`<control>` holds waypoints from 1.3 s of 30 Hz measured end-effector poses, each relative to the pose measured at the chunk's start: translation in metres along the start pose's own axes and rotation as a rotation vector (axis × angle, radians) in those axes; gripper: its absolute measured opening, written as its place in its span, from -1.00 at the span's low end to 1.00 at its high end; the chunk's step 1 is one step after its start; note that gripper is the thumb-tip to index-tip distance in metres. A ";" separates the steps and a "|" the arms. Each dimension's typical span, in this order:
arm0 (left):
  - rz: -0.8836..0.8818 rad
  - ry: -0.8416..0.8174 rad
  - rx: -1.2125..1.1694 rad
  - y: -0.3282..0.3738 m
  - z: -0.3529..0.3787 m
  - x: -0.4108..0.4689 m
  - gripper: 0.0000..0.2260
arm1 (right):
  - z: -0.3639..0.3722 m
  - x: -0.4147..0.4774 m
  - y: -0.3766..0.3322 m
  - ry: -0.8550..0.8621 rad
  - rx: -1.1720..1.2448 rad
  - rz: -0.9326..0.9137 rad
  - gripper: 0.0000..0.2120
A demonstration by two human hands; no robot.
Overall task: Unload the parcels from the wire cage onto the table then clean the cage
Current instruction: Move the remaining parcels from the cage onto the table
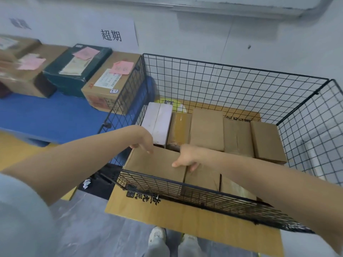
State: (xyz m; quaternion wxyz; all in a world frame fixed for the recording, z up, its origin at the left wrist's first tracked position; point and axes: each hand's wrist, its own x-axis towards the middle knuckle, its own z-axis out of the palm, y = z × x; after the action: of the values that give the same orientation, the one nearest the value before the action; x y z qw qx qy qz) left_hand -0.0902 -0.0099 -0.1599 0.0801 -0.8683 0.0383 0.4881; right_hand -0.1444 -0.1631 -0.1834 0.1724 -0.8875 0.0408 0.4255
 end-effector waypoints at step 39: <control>0.731 0.738 -1.098 0.044 -0.063 -0.043 -0.59 | -0.095 -0.085 0.075 0.725 0.946 -0.019 -0.08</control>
State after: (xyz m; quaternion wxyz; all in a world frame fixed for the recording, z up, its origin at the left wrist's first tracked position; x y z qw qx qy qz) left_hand -0.0662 -0.0650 -0.0955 -0.5490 -0.8226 0.0993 0.1101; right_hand -0.1443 -0.2720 -0.0828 0.5279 -0.8033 0.2740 0.0294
